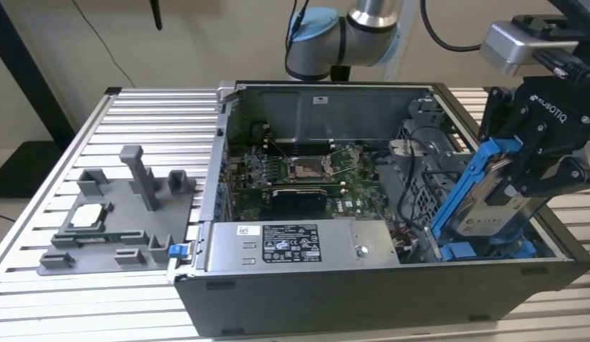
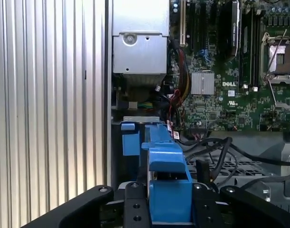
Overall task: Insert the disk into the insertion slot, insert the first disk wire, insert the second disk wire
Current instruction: 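Insert the disk into the insertion slot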
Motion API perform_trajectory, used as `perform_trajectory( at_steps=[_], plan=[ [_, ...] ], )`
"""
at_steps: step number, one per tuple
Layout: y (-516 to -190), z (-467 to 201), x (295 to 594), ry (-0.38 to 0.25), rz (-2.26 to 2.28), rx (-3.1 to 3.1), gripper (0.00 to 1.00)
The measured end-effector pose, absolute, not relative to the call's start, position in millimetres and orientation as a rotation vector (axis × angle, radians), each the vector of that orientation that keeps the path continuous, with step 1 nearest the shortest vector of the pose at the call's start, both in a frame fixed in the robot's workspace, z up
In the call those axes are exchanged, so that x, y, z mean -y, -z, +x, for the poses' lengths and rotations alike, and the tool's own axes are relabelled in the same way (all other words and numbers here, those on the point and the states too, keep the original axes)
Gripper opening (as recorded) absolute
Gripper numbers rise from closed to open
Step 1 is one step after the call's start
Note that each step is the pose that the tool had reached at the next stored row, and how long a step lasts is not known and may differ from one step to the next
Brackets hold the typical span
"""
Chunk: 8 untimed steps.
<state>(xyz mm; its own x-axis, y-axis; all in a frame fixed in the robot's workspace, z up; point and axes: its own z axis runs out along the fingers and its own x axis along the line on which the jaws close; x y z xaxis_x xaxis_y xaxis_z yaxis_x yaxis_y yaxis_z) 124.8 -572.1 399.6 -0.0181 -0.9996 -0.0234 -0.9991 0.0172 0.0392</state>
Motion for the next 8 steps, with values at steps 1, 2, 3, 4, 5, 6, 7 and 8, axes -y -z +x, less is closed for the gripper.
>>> perform_trajectory(
  at_steps=[1,2,3,4,5,6,7,8],
  plan=[
    [-398,125,572,0.069,2.194,2.233,0.00],
    [-396,125,572,0.069,2.194,2.233,0.00],
    [-394,125,572,0.070,2.194,2.233,0.00],
    [-392,125,572,0.070,2.193,2.233,0.00],
    [-390,125,572,0.070,2.193,2.233,0.00],
    [-389,125,572,0.070,2.193,2.232,0.00],
    [-387,125,572,0.070,2.193,2.232,0.00],
    [-385,125,572,0.070,2.193,2.232,0.00]
  ],
)
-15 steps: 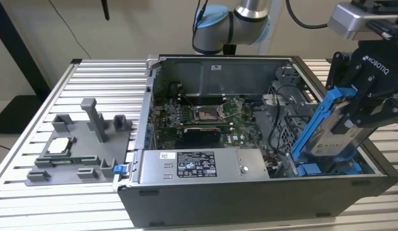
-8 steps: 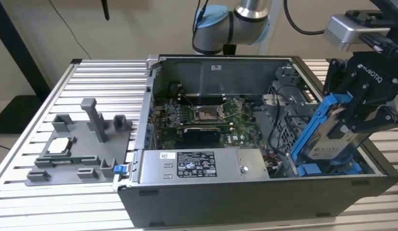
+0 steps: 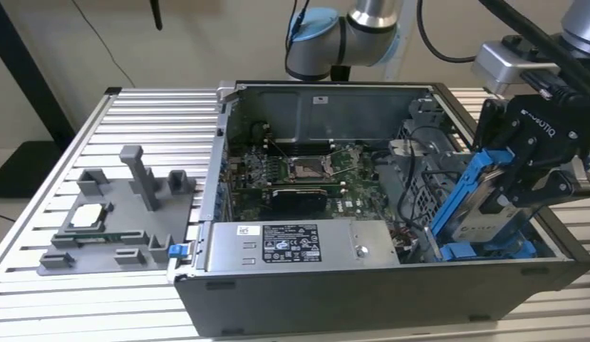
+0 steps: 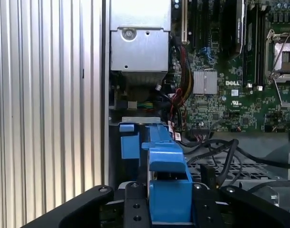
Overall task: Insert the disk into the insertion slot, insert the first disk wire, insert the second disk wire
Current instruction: 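Insert the disk into the insertion slot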
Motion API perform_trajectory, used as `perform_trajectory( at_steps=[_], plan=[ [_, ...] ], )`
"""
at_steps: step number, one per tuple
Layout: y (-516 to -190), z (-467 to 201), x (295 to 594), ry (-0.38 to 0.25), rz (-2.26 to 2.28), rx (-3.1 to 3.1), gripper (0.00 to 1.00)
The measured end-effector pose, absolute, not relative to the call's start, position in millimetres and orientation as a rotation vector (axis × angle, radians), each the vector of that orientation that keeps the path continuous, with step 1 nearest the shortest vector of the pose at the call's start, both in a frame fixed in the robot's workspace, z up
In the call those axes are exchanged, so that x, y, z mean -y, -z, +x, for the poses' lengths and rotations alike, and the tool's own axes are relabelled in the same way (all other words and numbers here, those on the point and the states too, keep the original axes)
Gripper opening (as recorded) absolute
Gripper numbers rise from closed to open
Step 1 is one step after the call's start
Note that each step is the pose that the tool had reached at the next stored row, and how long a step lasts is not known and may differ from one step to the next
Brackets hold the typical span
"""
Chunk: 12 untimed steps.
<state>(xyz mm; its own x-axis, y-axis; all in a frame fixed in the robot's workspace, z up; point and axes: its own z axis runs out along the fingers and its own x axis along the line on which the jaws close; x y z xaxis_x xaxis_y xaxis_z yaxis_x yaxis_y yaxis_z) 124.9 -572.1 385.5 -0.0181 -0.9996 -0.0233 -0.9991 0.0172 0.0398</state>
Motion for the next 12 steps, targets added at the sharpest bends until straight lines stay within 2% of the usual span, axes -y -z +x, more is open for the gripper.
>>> perform_trajectory(
  at_steps=[12],
  plan=[
    [-380.5,125.0,572.1,0.070,2.193,2.232,0.00]
  ],
)
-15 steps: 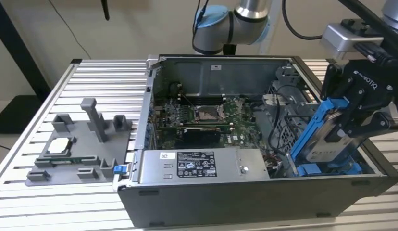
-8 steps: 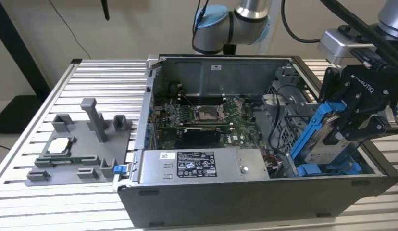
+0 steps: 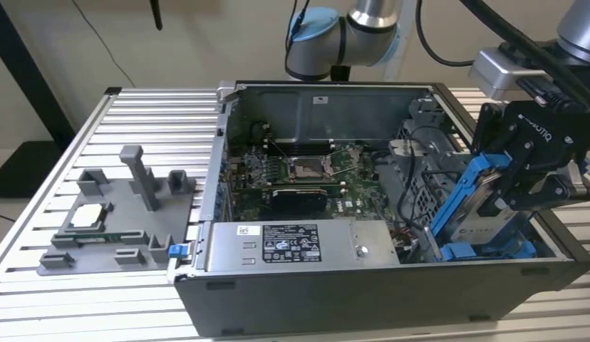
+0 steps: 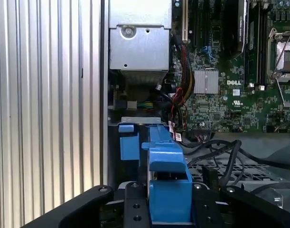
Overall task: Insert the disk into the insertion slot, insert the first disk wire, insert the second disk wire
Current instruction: 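Insert the disk into the insertion slot, then insert the first disk wire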
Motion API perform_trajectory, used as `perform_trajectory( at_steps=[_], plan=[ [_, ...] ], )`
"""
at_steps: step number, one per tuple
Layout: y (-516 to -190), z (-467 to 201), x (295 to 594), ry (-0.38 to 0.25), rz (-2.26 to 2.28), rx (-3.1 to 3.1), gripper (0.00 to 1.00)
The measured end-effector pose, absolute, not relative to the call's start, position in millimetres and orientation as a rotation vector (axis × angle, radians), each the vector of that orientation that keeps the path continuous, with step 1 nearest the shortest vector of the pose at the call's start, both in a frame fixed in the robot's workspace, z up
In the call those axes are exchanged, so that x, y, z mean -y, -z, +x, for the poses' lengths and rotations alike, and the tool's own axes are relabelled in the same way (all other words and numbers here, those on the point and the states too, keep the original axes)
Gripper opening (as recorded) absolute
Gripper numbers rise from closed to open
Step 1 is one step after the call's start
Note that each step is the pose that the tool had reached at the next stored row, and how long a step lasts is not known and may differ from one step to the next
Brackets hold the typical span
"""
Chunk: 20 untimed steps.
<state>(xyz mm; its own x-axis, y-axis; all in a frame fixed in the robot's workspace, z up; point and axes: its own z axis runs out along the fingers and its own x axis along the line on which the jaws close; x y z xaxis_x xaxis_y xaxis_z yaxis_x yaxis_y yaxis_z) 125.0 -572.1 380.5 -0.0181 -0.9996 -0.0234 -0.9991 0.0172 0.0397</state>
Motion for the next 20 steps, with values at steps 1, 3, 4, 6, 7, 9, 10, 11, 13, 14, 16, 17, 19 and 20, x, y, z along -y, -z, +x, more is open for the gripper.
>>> perform_trajectory(
  at_steps=[1,3,4,6,7,9,10,11,13,14,16,17,19,20],
  plan=[
    [-380,125,572,0.070,2.193,2.232,0.00],
    [-380,125,572,0.070,2.193,2.233,0.00],
    [-380,125,572,0.070,2.193,2.233,0.00],
    [-380,125,572,0.070,2.194,2.233,1.00],
    [-380,125,572,0.071,2.194,2.233,1.00],
    [-380,125,572,0.071,2.194,2.233,1.00],
    [-381,125,572,0.071,2.194,2.233,1.00],
    [-381,125,572,0.071,2.194,2.233,1.00],
    [-385,125,572,0.071,2.194,2.233,1.00],
    [-387,125,572,0.071,2.194,2.233,1.00],
    [-393,125,572,0.071,2.194,2.233,1.00],
    [-396,125,572,0.071,2.194,2.233,1.00],
    [-401,125,572,0.071,2.194,2.233,1.00],
    [-404,125,572,0.071,2.194,2.233,1.00]
  ],
)
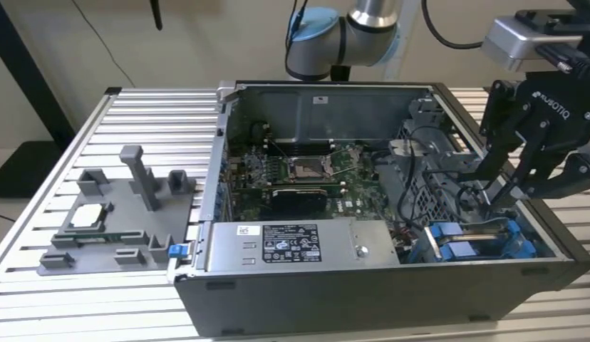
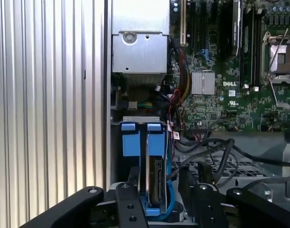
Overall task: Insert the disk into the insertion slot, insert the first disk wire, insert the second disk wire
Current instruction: 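Insert the first disk wire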
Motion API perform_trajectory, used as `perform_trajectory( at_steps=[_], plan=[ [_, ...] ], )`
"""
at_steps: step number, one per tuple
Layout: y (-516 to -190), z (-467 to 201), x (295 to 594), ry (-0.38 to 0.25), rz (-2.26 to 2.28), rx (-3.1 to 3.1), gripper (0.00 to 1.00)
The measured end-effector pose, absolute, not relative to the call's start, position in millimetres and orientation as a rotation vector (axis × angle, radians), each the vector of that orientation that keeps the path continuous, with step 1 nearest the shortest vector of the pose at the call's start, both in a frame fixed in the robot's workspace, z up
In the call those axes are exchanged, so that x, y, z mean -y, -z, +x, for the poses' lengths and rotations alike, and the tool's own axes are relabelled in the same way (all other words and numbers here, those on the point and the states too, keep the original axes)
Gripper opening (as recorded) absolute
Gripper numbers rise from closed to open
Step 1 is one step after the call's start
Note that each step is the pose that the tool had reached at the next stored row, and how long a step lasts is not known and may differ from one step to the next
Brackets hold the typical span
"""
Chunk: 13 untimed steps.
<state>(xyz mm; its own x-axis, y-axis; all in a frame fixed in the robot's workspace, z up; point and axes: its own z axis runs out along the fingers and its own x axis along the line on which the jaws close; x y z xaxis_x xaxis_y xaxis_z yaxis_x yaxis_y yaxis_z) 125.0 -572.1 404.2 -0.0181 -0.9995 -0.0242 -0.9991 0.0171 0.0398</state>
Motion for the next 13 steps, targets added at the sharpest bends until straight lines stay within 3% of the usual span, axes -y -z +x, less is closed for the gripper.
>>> perform_trajectory(
  at_steps=[13],
  plan=[
    [-411,125,559,0.072,2.194,2.233,1.00]
  ],
)
